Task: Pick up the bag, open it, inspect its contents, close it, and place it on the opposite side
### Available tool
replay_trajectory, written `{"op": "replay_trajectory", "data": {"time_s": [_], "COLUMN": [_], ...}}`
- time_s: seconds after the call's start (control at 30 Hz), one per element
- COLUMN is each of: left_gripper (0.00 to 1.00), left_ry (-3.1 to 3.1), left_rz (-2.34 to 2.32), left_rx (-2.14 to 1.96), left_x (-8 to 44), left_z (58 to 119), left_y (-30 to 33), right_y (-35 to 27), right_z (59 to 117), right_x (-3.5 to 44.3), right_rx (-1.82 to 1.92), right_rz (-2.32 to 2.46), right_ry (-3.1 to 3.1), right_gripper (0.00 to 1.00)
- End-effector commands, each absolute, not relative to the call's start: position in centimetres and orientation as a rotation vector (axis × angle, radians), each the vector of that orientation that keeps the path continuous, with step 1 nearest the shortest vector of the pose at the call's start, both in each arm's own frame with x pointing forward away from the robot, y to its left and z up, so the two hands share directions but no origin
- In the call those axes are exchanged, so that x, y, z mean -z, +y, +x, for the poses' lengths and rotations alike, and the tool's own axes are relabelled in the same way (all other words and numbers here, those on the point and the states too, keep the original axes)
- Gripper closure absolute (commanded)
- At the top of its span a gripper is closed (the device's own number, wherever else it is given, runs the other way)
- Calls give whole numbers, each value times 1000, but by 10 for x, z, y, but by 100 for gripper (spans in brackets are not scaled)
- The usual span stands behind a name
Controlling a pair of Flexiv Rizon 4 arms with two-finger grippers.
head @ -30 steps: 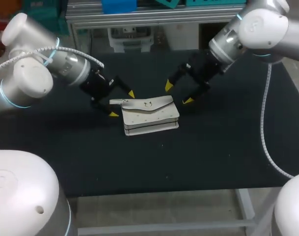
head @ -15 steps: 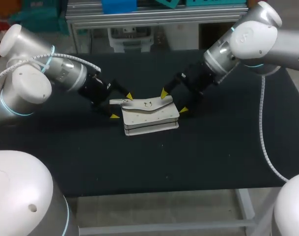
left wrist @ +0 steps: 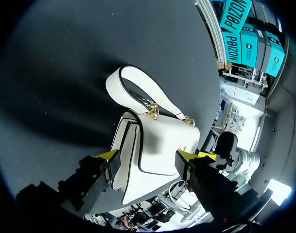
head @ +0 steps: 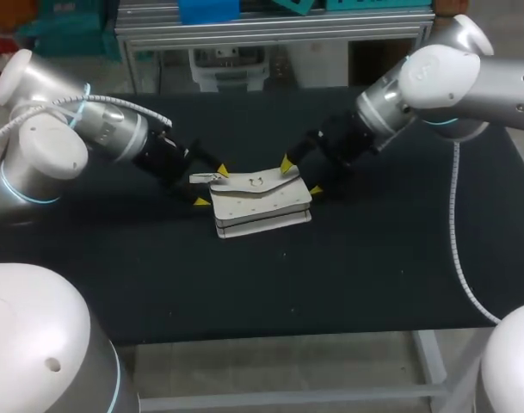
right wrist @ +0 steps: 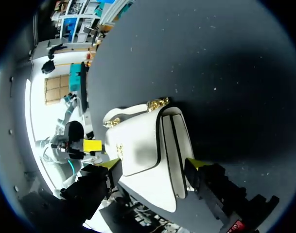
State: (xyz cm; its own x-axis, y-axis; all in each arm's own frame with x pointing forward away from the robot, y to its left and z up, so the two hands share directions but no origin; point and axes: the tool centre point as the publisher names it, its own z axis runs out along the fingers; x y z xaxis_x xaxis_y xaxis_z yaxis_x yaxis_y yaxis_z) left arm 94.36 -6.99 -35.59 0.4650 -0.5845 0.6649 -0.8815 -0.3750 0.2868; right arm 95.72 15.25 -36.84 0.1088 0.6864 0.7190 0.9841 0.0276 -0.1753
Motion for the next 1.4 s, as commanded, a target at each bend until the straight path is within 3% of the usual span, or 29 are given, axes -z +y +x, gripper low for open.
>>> {"op": "replay_trajectory", "data": {"time_s": [0.03, 0.17, 0.47, 0.67, 0.73, 0.77, 0.8, 0.83, 0.87, 1.27, 1.33, 1.37, 1.4], "left_gripper": [22, 24, 29, 41, 56, 72, 100, 100, 100, 100, 51, 36, 35], "left_ry": [-1214, -1208, -1200, -1191, -1179, -1179, -1178, -1175, -1175, -1196, -1205, -1209, -1210], "left_rz": [2096, 2094, 2043, 2027, 2020, 2019, 2020, 2016, 2012, 1957, 1956, 1953, 1953], "left_rx": [-623, -625, -595, -552, -527, -526, -523, -518, -517, -592, -610, -618, -625], "left_x": [353, 354, 357, 364, 370, 372, 375, 377, 378, 379, 377, 376, 375], "left_z": [941, 941, 942, 941, 944, 945, 946, 948, 949, 962, 961, 961, 960], "left_y": [-66, -66, -73, -81, -85, -86, -88, -88, -89, -97, -95, -94, -93], "right_y": [148, 147, 158, 167, 169, 170, 170, 169, 168, 162, 160, 159, 158], "right_z": [955, 956, 964, 966, 965, 964, 963, 961, 960, 941, 939, 940, 940], "right_x": [365, 365, 374, 377, 378, 379, 379, 381, 382, 384, 383, 383, 382], "right_rx": [568, 567, 577, 589, 601, 611, 616, 622, 645, 775, 789, 795, 806], "right_rz": [-1719, -1718, -1703, -1682, -1675, -1673, -1672, -1674, -1671, -1684, -1695, -1701, -1710], "right_ry": [-1645, -1650, -1647, -1659, -1668, -1675, -1677, -1680, -1688, -1721, -1722, -1721, -1723], "right_gripper": [13, 12, 24, 38, 52, 60, 73, 90, 100, 100, 100, 84, 71]}}
